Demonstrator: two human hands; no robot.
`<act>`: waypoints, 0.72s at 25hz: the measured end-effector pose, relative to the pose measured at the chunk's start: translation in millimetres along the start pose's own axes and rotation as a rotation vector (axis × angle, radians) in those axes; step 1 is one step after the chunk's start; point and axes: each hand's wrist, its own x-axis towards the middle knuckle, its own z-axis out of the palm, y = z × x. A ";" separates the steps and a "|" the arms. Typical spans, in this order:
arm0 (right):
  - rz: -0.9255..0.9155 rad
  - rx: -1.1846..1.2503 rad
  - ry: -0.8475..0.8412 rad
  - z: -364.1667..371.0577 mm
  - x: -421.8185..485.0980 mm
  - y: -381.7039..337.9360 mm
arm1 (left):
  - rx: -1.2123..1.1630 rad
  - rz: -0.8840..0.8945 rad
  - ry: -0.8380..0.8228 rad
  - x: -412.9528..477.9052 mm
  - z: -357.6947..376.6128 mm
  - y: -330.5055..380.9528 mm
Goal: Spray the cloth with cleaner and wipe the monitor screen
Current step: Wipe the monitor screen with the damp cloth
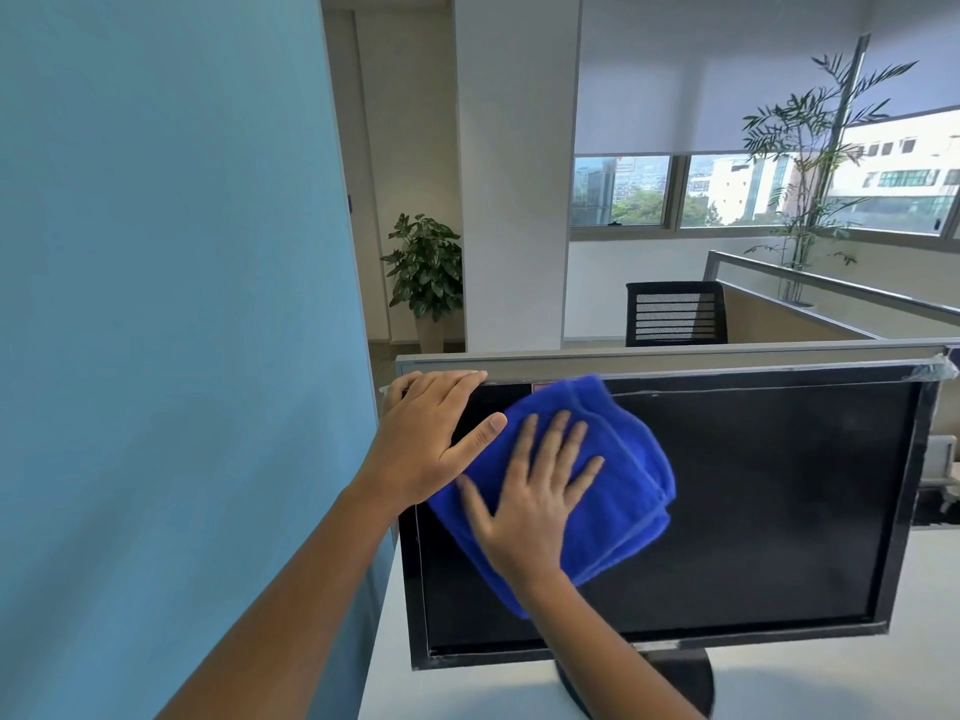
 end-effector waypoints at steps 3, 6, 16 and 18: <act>-0.199 -0.064 -0.069 11.5 -9.9 -32.6 | -0.067 -0.040 -0.034 1.4 -2.4 -0.2; -0.272 -0.065 -0.089 17.1 -9.9 -42.5 | -0.075 -0.071 -0.062 1.7 -2.6 -1.1; -0.598 -0.167 -0.468 41.9 -117.4 39.5 | -0.069 -0.070 -0.024 2.2 -8.5 2.9; -0.612 -0.176 -0.505 42.0 -132.7 47.5 | -0.080 -0.070 -0.020 1.4 -9.0 3.0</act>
